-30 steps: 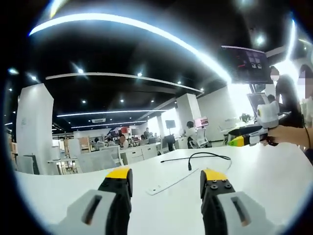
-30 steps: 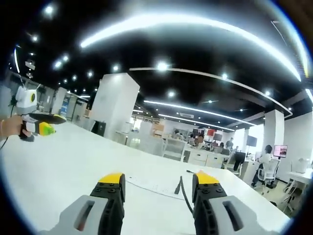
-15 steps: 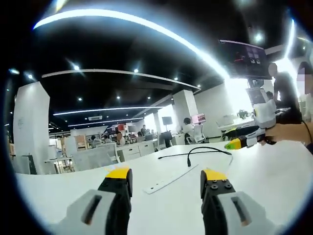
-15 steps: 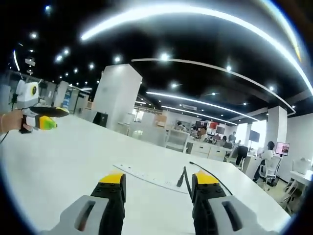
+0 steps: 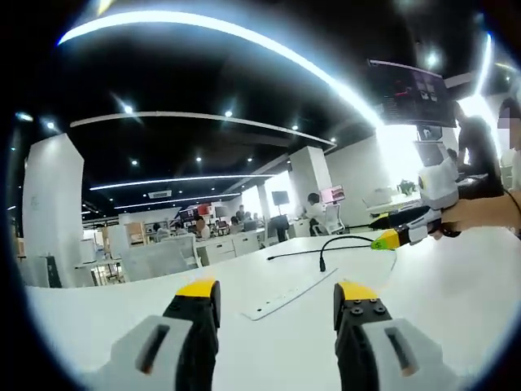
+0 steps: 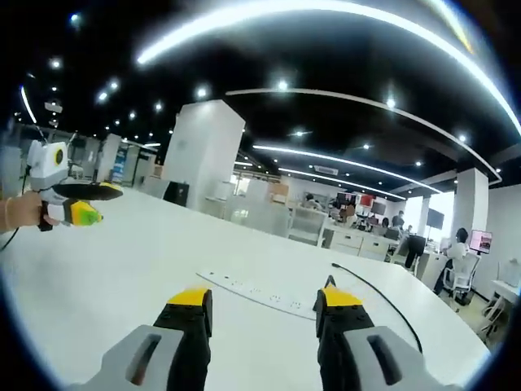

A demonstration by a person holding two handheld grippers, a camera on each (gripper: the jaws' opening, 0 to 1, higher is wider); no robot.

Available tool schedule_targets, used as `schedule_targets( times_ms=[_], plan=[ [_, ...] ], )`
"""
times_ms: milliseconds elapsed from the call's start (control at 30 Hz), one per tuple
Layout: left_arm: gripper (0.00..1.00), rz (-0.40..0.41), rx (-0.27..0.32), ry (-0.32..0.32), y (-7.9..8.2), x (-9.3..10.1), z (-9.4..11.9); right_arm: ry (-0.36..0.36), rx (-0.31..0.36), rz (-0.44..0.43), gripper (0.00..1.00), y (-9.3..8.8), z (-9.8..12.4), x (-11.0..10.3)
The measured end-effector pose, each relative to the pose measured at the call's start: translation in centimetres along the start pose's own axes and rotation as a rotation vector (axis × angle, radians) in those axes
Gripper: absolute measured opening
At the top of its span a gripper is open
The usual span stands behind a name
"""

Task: Locate the USB plug end of the data cable currently connected to the USB port on the desk. Grip the plug, withdraw it from the port, and place it onto the desktop.

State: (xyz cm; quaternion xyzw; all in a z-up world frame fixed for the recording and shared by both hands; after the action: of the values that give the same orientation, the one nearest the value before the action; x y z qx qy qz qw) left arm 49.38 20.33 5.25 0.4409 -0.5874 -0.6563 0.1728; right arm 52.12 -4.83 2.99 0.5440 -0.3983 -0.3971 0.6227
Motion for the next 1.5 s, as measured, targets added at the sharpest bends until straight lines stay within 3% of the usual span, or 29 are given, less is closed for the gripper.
schedule_targets(
  times_ms=[367, 700, 933, 1067, 1233, 1500],
  plan=[
    [0.56, -0.018, -0.003, -0.008, -1.4, -0.5, -1.0, 0.037, -0.058, -0.009, 0.48, -1.7, -2.3, -0.1],
    [0.59, -0.043, -0.007, -0.068, -3.3, 0.3, -2.5, 0.03, -0.1, -0.038, 0.48, -3.6, -4.3, 1.0],
    [0.58, -0.002, 0.009, -0.085, -4.9, 0.7, -3.1, -0.003, -0.1, -0.043, 0.48, -3.8, -5.5, 2.4],
    [0.55, -0.006, 0.017, -0.066, -5.8, 0.3, -2.9, -0.015, -0.105, -0.042, 0.48, -3.9, -5.9, 3.0],
    [0.56, 0.059, 0.036, -0.039, -6.2, -0.6, -2.9, -0.015, -0.107, -0.042, 0.48, -4.1, -6.5, 3.1],
    [0.57, 0.116, 0.013, -0.047, -7.1, -0.9, -3.3, -0.036, -0.104, -0.029, 0.47, -4.0, -7.8, 3.9]
  ],
)
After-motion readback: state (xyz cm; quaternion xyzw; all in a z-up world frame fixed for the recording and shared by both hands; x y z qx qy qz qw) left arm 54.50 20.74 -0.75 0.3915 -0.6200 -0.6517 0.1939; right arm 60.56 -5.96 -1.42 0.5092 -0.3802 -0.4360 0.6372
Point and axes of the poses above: the point that each gripper's makers call its tool centre point, and the gripper's own axes: z roughly backward along the fingers, x roughly to its right, y roughly out of its top, the point moved 2 cm from there along z, roughly backward along the fingers, and after that the axes turned 10 degrees about -z, right-handed, at the moved point
